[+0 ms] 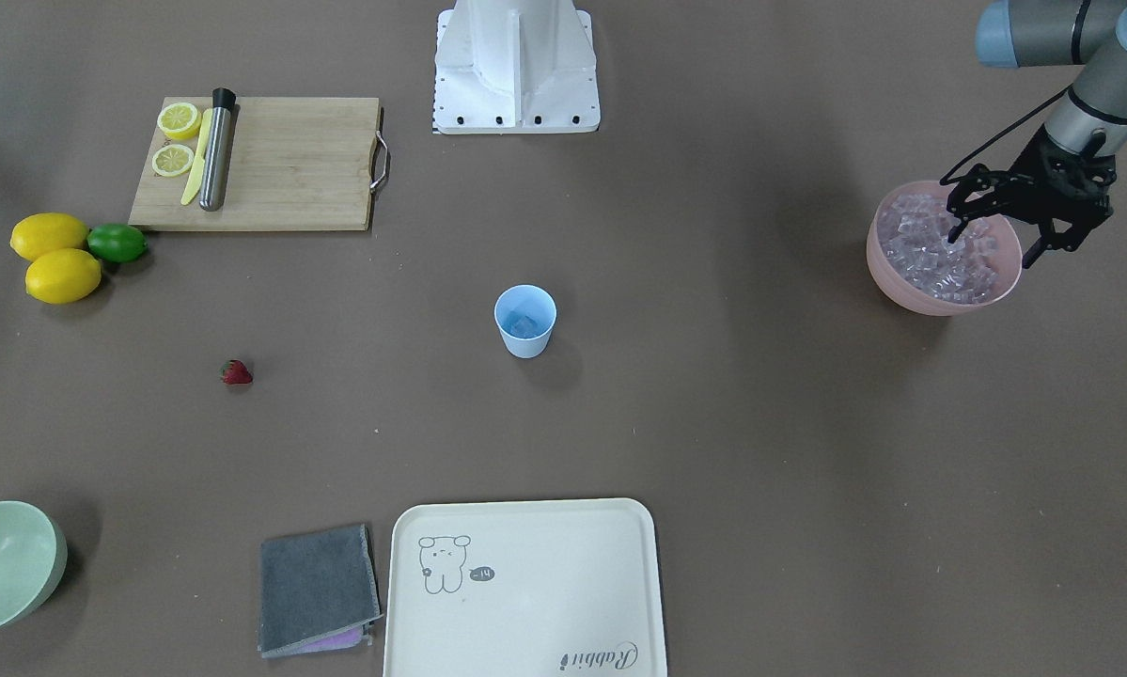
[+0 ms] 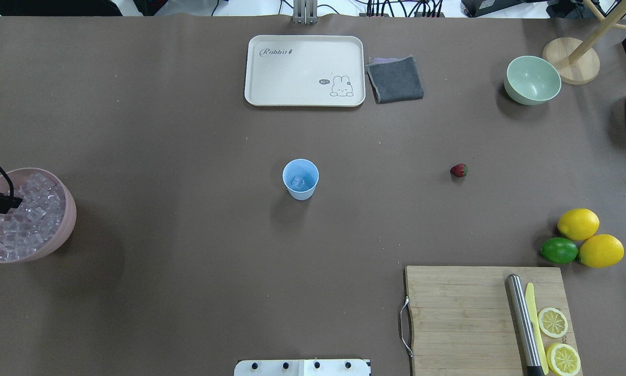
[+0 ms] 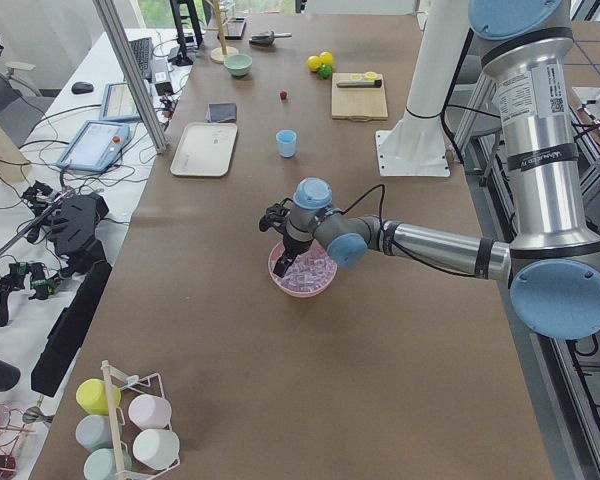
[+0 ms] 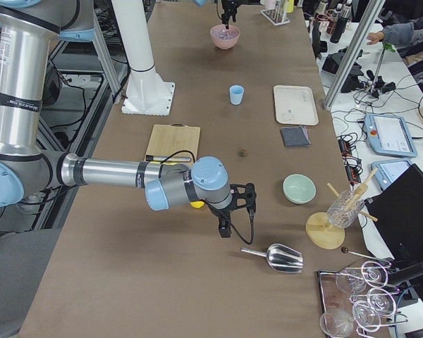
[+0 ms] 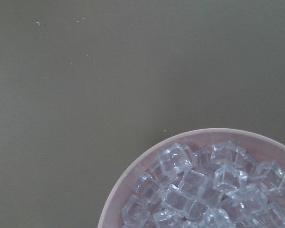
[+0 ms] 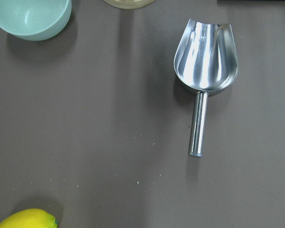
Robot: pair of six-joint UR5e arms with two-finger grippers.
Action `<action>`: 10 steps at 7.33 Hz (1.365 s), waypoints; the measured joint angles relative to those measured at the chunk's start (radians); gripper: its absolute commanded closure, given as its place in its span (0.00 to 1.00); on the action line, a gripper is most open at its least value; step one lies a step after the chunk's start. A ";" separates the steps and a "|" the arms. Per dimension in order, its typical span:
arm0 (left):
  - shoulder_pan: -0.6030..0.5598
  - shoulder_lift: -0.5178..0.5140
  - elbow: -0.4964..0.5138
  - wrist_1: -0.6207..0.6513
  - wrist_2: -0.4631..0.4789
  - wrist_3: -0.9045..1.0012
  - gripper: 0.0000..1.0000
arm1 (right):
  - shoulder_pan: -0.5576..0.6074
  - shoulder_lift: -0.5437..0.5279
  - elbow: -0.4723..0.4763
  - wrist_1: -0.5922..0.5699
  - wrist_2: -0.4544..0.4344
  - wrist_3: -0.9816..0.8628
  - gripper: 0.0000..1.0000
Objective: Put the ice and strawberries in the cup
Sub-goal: 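Lower the left gripper into the pink bowl and grasp a third ice cube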
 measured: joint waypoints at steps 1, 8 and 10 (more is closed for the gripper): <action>0.019 0.004 0.001 -0.019 0.000 0.002 0.02 | 0.000 0.000 0.000 0.000 0.000 0.000 0.00; 0.072 0.039 0.038 -0.090 0.005 0.016 0.03 | -0.002 0.000 0.000 0.000 0.000 -0.002 0.00; 0.095 0.039 0.046 -0.104 0.008 0.017 0.24 | -0.002 0.000 0.000 0.000 0.000 -0.002 0.00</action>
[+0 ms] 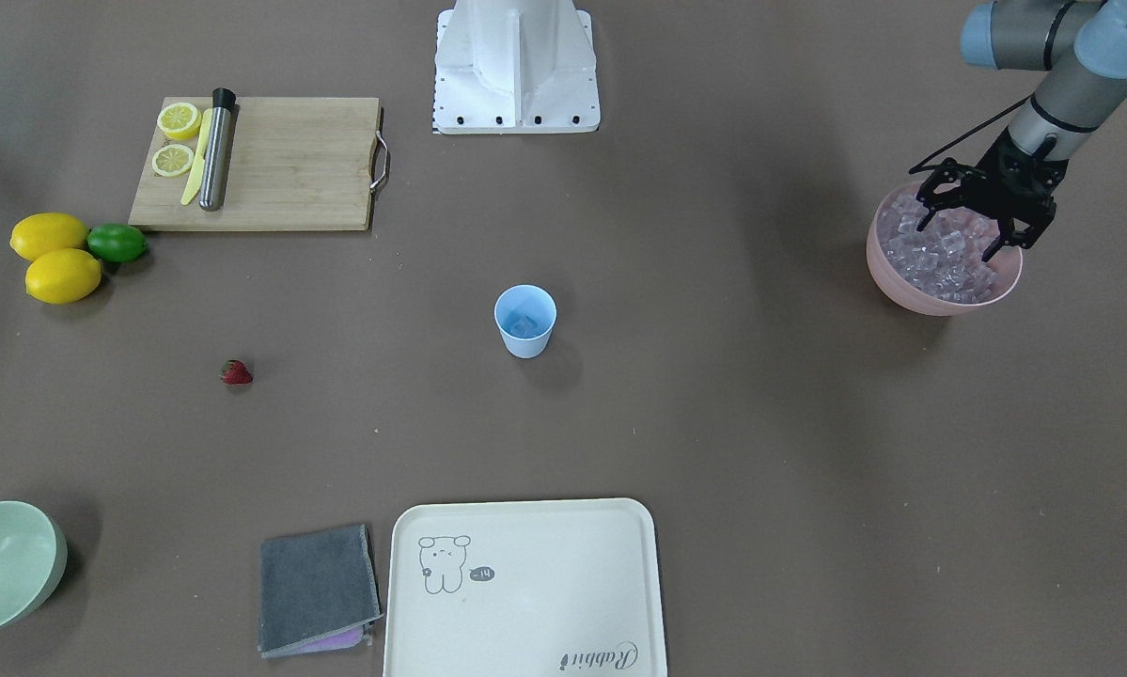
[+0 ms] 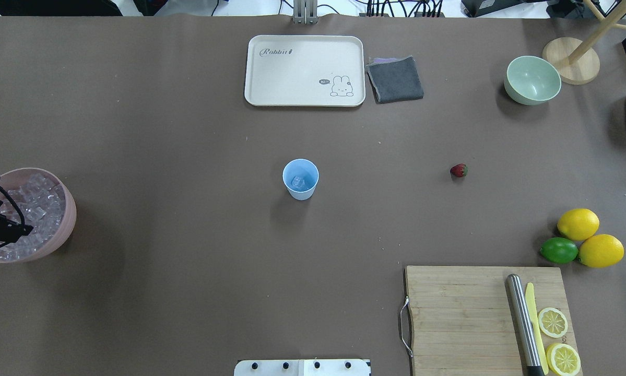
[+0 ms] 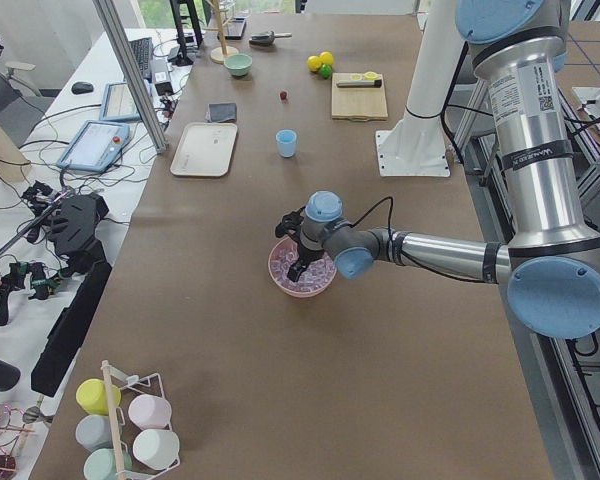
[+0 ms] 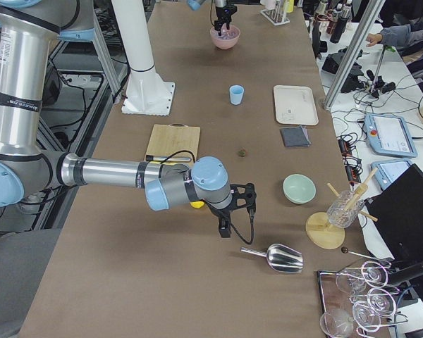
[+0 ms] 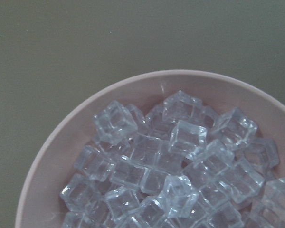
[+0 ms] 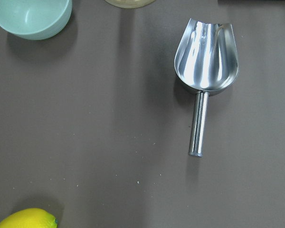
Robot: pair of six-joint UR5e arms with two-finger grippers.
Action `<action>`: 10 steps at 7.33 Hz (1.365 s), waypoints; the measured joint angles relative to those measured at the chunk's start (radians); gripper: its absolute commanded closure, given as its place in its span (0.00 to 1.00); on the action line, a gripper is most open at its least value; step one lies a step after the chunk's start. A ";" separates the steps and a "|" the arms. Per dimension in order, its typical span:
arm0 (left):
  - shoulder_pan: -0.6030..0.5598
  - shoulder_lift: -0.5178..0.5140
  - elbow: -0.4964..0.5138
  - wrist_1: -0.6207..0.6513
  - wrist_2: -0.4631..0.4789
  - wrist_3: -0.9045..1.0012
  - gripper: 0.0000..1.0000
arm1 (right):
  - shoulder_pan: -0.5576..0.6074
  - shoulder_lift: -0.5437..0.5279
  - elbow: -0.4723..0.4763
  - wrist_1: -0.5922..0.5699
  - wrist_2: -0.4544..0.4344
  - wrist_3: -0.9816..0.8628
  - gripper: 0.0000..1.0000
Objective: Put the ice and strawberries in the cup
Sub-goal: 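Lower the left gripper into the pink bowl and grasp a third ice cube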
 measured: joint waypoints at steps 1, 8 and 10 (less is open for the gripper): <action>0.005 0.001 0.001 -0.002 0.000 0.001 0.27 | 0.000 0.000 0.000 0.000 0.000 0.000 0.00; 0.008 0.014 0.015 -0.001 -0.005 0.058 0.36 | 0.000 0.000 0.001 0.000 0.000 0.000 0.00; 0.008 0.017 0.019 -0.001 -0.006 0.059 0.48 | 0.000 -0.003 0.001 0.000 0.000 0.000 0.00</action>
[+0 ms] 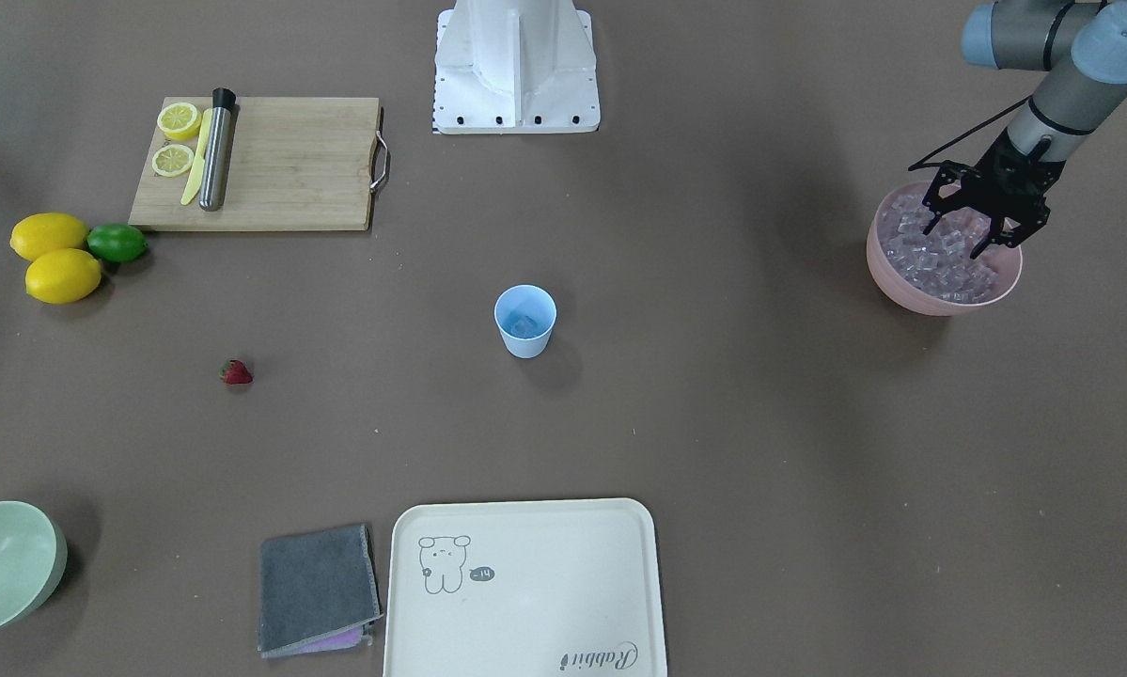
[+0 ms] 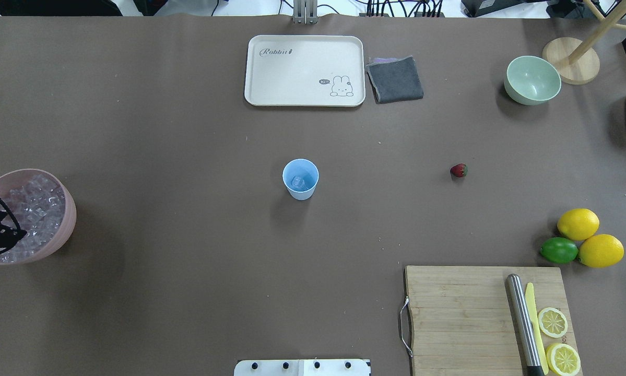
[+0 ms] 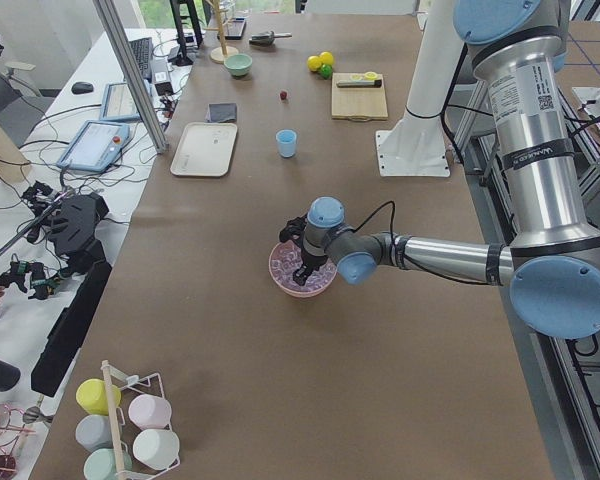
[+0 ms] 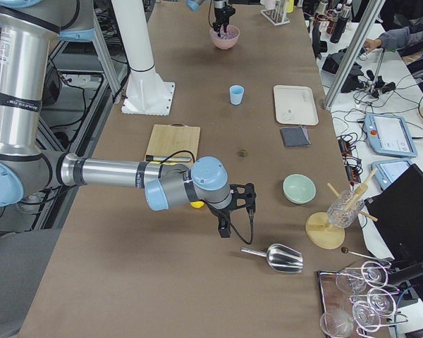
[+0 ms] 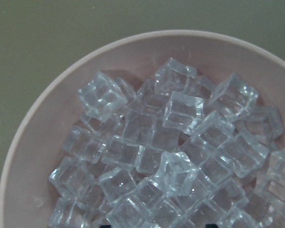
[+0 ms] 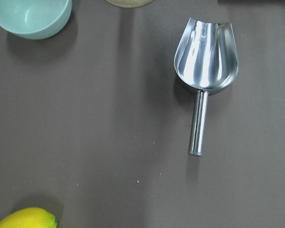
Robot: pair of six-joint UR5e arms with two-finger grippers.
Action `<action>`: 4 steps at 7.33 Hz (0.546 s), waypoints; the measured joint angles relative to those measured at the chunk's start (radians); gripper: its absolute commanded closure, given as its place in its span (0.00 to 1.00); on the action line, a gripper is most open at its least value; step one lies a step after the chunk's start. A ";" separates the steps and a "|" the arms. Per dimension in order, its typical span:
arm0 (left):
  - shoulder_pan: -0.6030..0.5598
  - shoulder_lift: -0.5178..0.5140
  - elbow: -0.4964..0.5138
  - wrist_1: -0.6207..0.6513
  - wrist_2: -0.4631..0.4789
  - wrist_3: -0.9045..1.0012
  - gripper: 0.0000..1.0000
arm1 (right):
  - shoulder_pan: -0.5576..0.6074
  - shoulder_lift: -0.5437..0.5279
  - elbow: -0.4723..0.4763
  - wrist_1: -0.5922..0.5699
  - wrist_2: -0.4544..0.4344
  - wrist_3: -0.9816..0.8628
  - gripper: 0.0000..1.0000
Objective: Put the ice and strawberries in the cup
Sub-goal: 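Lower the left gripper into the pink bowl and grasp a third ice cube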
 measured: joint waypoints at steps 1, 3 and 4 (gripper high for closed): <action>0.000 0.001 0.002 0.000 0.000 0.000 0.56 | 0.000 -0.001 0.000 0.000 0.000 0.000 0.00; 0.000 0.001 0.003 0.000 0.000 -0.001 0.83 | 0.000 -0.001 -0.001 0.000 0.000 0.000 0.00; 0.000 0.001 0.003 0.000 0.000 0.000 0.97 | 0.000 -0.001 -0.001 0.000 0.000 0.000 0.00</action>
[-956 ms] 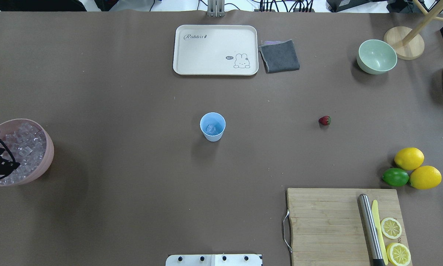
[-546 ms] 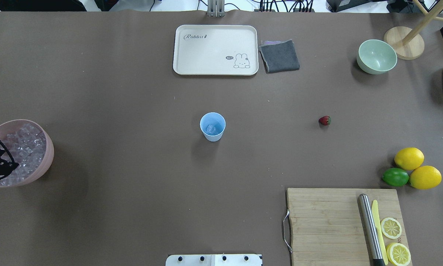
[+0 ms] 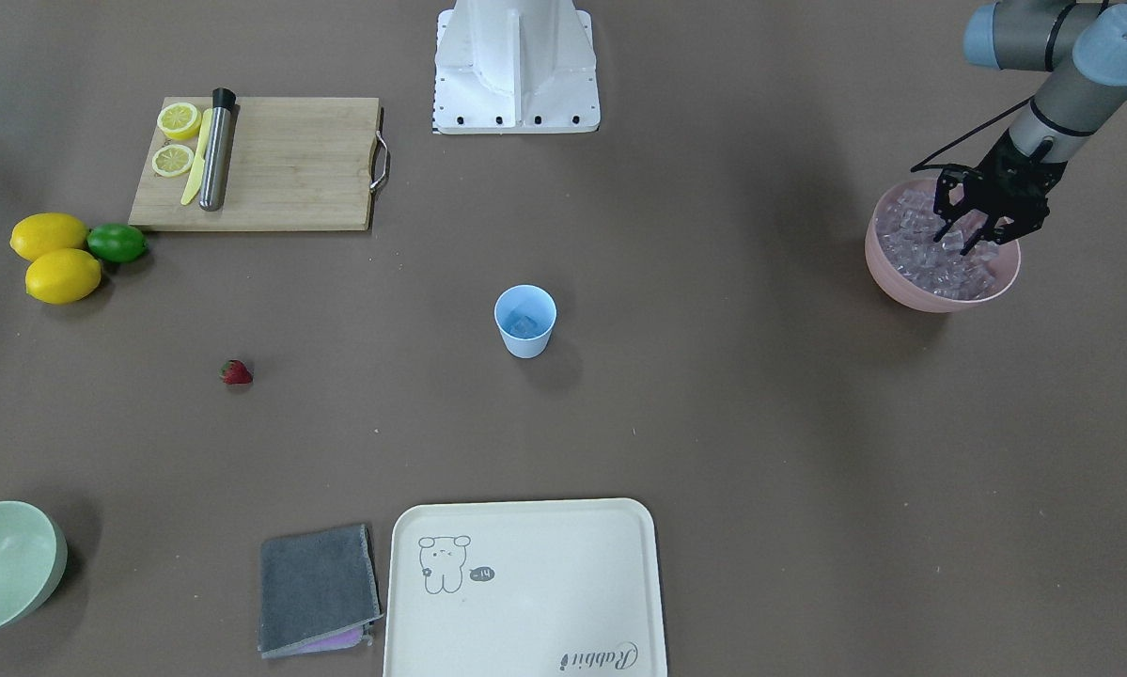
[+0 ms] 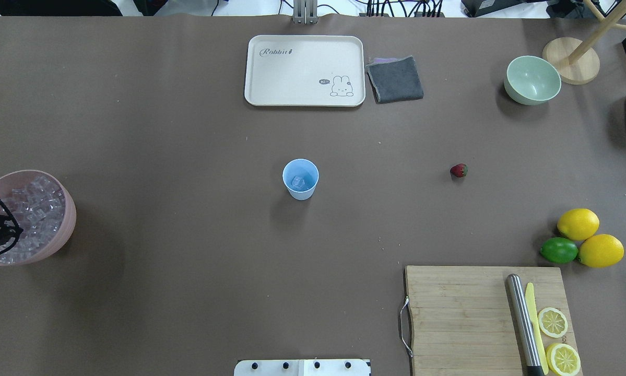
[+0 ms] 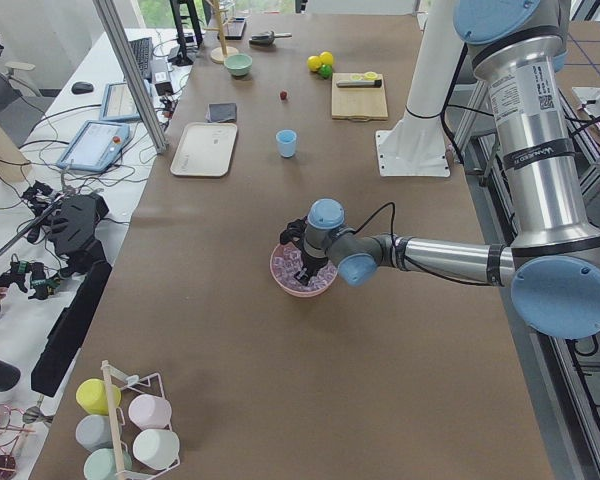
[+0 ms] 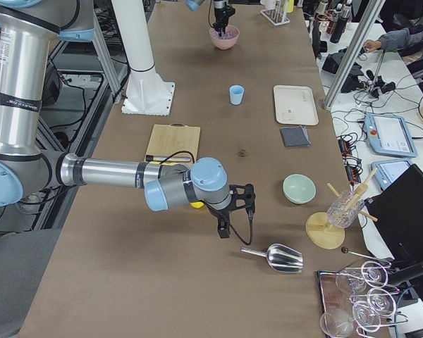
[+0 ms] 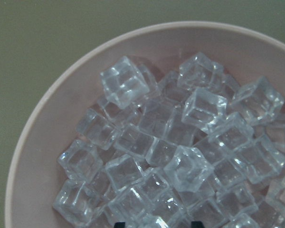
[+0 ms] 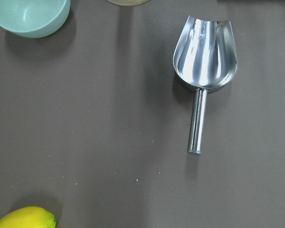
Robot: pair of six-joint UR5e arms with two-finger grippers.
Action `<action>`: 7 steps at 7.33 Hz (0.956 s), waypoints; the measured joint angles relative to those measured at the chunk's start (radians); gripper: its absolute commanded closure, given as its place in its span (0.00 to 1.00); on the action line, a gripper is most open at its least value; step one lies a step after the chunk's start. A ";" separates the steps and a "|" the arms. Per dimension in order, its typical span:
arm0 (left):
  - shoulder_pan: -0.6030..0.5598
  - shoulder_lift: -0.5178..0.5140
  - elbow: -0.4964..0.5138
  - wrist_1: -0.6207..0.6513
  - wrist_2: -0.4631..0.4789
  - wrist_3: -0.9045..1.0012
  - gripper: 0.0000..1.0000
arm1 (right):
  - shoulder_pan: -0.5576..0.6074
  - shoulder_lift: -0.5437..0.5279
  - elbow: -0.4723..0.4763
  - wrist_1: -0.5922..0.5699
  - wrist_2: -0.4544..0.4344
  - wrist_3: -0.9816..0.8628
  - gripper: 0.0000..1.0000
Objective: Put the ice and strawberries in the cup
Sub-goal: 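Lower the left gripper into the pink bowl and grasp a third ice cube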
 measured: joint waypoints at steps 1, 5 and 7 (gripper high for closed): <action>-0.001 0.000 0.000 0.000 0.000 0.000 1.00 | 0.000 0.000 0.000 0.000 0.000 0.000 0.00; -0.061 -0.015 -0.010 0.002 -0.101 0.004 1.00 | 0.000 0.000 0.001 0.000 0.000 0.000 0.00; -0.155 -0.069 -0.008 0.019 -0.206 0.006 1.00 | 0.000 0.002 0.001 0.000 0.000 0.000 0.00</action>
